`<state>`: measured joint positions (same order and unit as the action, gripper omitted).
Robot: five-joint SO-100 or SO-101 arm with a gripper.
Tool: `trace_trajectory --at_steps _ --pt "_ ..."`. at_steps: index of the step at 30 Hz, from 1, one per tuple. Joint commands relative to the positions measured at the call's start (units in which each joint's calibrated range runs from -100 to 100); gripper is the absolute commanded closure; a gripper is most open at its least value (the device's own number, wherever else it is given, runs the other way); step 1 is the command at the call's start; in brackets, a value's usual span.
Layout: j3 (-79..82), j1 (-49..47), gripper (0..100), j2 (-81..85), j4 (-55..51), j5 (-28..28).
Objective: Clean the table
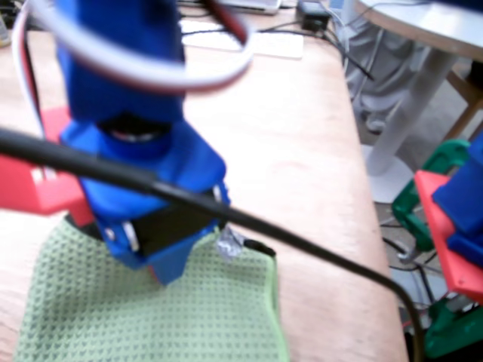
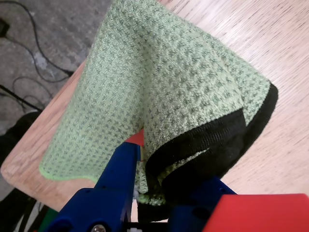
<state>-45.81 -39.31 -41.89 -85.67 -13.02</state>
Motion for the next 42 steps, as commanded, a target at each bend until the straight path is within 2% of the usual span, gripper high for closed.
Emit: trace_trajectory --at_steps 1,5,9,21,29,30,35,39,40,42 --pt "-2.5 1.9 99 -1.9 0.9 -0.2" --pt "-2.4 2.3 99 -2.9 6.9 -0.2" --pt "-2.3 2.8 99 -3.7 8.2 -0.5" --pt "-2.3 61.0 99 -15.7 8.3 -1.0" --pt "-2.3 88.9 99 -21.5 8.6 -1.0" --pt "-2.3 94.6 99 -21.5 8.6 -1.0" --pt "-2.3 108.7 99 -18.4 7.4 -1.1" --pt "-2.2 108.0 99 13.6 7.3 -4.6" --pt "-1.8 104.5 99 21.6 7.3 -4.6" --pt "-2.1 88.0 99 33.3 7.2 -4.6"
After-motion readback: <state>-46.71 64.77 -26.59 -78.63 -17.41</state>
